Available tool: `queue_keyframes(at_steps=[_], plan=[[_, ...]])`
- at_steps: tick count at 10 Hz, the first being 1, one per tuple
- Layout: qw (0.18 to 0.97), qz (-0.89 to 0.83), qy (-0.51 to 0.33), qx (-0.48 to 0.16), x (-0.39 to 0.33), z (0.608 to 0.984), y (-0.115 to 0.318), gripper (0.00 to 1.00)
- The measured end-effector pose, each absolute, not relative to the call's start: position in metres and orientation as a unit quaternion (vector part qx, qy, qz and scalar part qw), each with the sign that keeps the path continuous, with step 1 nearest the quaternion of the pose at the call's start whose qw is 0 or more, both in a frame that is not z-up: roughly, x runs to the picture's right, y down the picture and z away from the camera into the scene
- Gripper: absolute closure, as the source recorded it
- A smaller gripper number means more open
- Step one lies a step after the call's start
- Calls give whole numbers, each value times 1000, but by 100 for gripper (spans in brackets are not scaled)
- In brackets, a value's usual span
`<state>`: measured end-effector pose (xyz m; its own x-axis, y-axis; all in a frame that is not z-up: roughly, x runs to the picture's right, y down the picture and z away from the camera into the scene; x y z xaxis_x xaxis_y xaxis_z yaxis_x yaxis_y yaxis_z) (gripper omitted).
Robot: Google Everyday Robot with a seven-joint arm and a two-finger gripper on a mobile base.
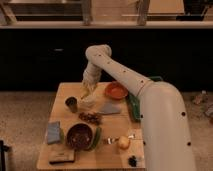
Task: Place banana in paper cup
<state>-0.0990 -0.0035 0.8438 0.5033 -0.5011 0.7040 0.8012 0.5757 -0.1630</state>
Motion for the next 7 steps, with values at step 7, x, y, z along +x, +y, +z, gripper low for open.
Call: queue_keyframes(at_steps=[7], plan=[[815,-401,-332,-254,-99,847,3,61]])
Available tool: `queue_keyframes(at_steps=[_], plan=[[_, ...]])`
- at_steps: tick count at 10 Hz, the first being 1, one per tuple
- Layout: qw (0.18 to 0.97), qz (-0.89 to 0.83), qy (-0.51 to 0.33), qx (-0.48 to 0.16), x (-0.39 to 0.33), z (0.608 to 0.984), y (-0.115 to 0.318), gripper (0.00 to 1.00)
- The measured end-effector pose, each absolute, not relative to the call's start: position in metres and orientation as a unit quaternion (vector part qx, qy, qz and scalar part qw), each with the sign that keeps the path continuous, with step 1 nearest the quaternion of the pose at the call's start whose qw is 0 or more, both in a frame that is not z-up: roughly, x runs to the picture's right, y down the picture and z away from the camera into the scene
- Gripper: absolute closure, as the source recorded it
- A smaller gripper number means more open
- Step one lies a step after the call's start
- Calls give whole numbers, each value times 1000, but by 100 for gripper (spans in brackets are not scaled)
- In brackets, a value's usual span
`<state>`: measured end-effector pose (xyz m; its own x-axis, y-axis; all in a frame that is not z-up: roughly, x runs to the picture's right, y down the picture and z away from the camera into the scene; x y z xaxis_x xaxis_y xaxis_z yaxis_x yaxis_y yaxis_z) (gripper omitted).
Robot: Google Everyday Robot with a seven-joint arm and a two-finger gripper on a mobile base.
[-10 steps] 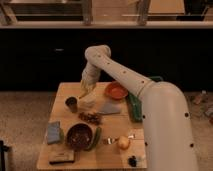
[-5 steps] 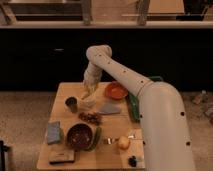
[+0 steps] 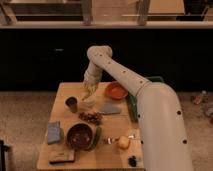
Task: Place banana in paper cup
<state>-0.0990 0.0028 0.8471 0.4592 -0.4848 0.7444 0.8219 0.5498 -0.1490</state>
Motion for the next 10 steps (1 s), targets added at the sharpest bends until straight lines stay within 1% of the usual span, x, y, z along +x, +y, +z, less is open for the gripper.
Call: queue_keyframes(at_steps=[3,4,5,10], plan=[[813,-405,-335,-252,-99,844,1,31],[813,-405,-334,-251,-99,844,1,23],[814,-405,-333,-248,-98,843,0,20],[819,-400,-332,-243,-94,842,-1,20]])
